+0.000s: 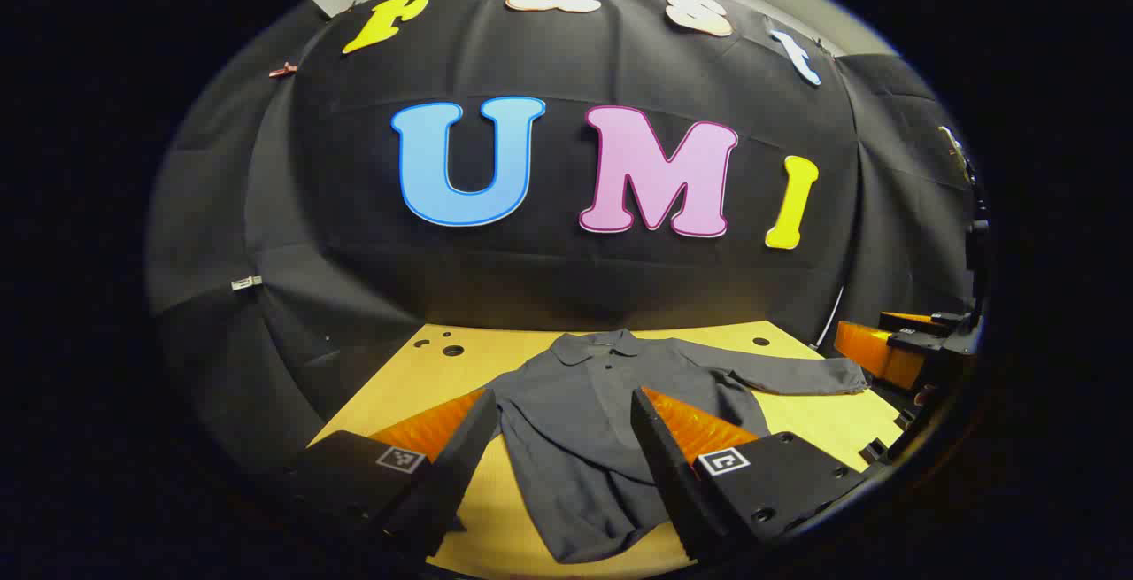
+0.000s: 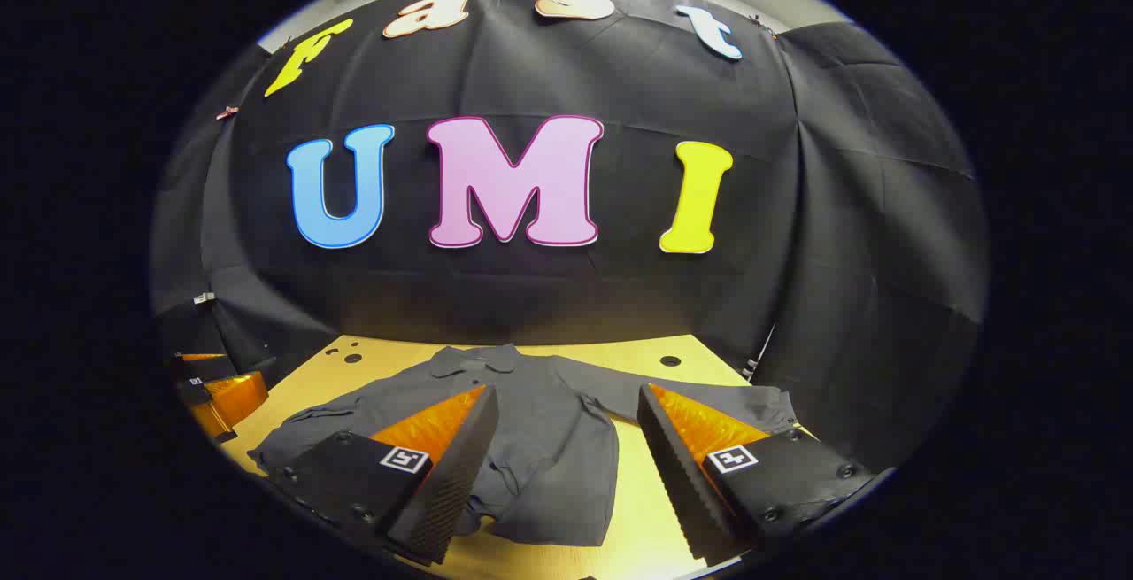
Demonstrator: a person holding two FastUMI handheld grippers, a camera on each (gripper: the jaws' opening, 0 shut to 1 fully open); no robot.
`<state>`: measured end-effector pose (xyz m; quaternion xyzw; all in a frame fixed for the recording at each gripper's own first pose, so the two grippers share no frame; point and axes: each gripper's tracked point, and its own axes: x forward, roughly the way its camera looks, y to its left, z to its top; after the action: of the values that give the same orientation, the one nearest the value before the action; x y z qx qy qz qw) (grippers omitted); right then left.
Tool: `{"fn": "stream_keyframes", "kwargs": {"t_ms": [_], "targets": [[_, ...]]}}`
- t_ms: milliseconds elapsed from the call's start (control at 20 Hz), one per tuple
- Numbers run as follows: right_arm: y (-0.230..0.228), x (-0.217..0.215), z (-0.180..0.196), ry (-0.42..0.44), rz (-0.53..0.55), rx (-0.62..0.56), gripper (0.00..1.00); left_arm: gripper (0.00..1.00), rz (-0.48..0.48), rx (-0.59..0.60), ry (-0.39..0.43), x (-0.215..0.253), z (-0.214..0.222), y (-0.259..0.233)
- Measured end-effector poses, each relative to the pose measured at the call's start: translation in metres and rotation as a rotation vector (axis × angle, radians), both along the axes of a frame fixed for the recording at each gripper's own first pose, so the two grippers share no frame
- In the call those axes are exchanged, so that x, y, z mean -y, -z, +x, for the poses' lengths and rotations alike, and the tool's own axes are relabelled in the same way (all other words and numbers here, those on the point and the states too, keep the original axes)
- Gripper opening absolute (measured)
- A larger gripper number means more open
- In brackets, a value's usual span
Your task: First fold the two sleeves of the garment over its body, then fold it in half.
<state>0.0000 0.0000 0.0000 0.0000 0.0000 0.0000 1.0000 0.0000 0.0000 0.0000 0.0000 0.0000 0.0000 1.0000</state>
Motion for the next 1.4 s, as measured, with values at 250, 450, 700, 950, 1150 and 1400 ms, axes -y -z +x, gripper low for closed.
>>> {"fn": "stream_keyframes", "kwargs": {"t_ms": [250, 450, 700, 950, 1150, 1400], "targets": [[0.007, 0.000, 0.015, -0.032, -0.019, -0.033, 0.98, 0.96, 0.003, -0.006, -0.004, 0.008, 0.019, -0.001], [0.005, -0.001, 0.025, -0.044, -0.042, -0.032, 0.98, 0.96, 0.037, -0.029, -0.040, 0.003, 0.025, 0.008], [0.009, -0.009, 0.038, -0.072, -0.022, -0.056, 0.98, 0.96, 0.043, -0.029, -0.071, -0.004, 0.032, 0.010], [0.007, -0.007, 0.055, -0.088, -0.010, -0.065, 0.98, 0.96, 0.042, -0.054, -0.077, -0.004, 0.036, 0.012], [-0.001, -0.001, 0.077, -0.083, 0.025, -0.067, 0.98, 0.96, 0.057, -0.038, -0.080, -0.007, 0.048, 0.002], [0.003, 0.030, 0.097, -0.035, 0.032, -0.083, 0.97, 0.96, 0.081, -0.029, -0.097, -0.010, 0.059, -0.006]]}}
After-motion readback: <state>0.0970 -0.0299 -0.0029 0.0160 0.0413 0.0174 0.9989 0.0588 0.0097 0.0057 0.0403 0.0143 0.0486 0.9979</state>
